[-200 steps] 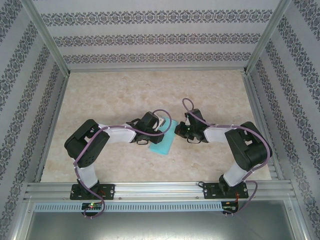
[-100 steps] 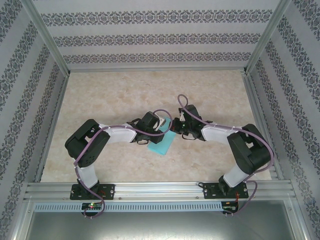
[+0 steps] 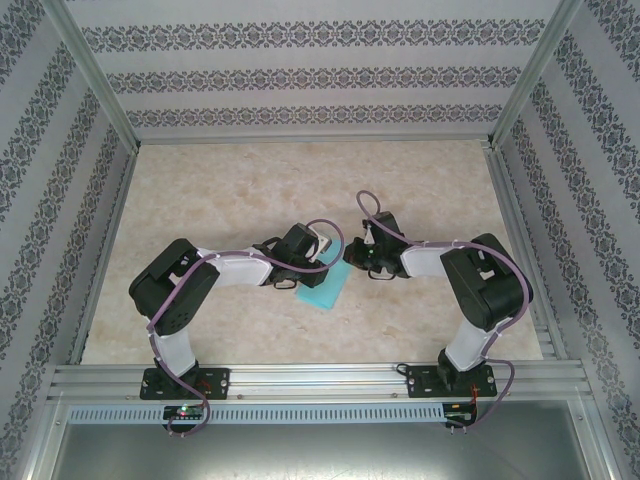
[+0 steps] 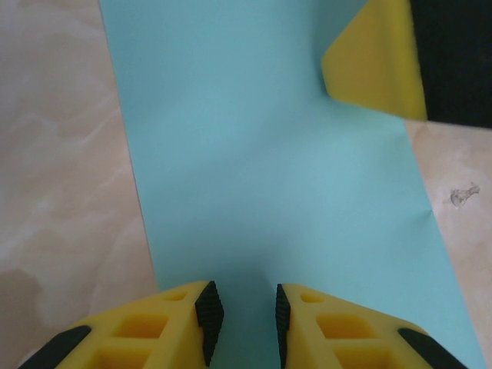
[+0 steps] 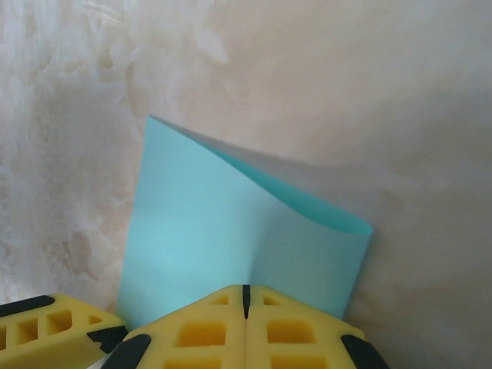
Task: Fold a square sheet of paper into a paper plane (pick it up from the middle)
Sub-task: First fold the paper in half at the center of the table.
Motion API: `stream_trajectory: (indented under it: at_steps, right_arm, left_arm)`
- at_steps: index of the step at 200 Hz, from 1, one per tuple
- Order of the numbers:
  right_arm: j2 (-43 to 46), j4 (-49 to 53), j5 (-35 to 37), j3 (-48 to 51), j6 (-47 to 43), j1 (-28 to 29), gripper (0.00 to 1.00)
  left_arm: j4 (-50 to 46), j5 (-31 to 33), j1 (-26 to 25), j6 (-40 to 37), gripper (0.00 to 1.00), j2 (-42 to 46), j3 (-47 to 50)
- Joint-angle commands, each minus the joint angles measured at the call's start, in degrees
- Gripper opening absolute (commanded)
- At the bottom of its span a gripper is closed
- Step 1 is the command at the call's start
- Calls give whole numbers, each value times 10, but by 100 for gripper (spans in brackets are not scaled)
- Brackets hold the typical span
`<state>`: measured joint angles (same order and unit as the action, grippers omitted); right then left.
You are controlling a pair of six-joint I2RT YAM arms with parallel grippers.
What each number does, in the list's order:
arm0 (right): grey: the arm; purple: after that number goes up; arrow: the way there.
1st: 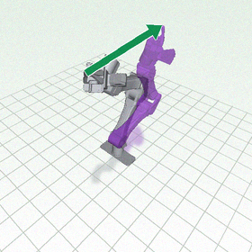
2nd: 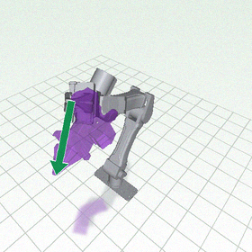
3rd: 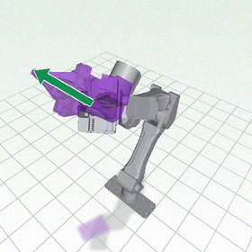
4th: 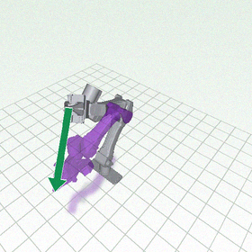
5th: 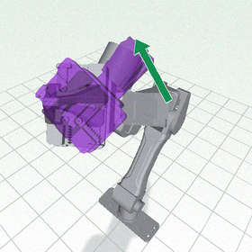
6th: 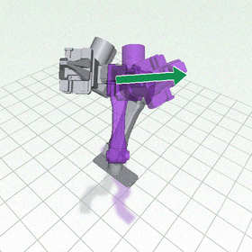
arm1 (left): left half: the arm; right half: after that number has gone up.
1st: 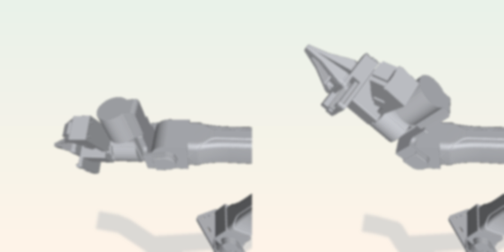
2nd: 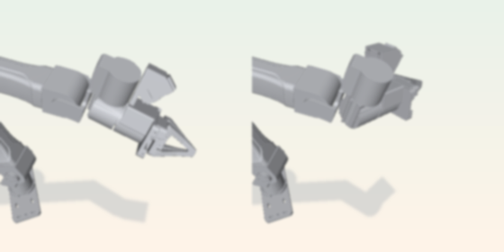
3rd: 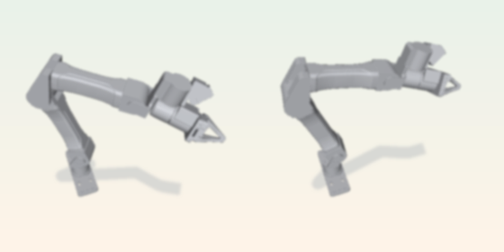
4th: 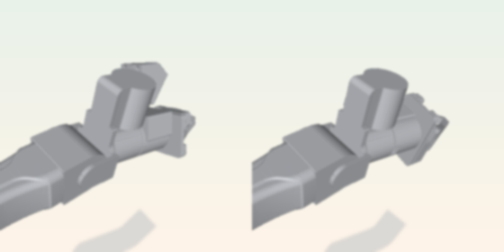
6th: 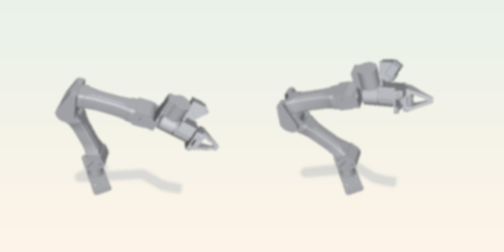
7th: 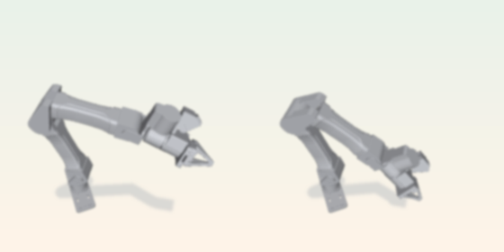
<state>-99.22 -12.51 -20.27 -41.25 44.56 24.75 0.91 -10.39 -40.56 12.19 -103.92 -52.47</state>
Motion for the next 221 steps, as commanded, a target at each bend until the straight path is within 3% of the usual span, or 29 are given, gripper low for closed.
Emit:
stream_trajectory:
  at_steps: [1,140,221]
  right_arm:
    - [-19,1,34,6,-23,-22,2]
    - [-38,-4,45,-13,-26,-98,2]
    - [91,68,20,-16,-53,-79,3]
  left_arm:
    - [-139,50,1,-10,33,-45,45]
    - [-155,45,1,-8,33,-41,46]
    - [-158,30,1,4,33,-38,26]
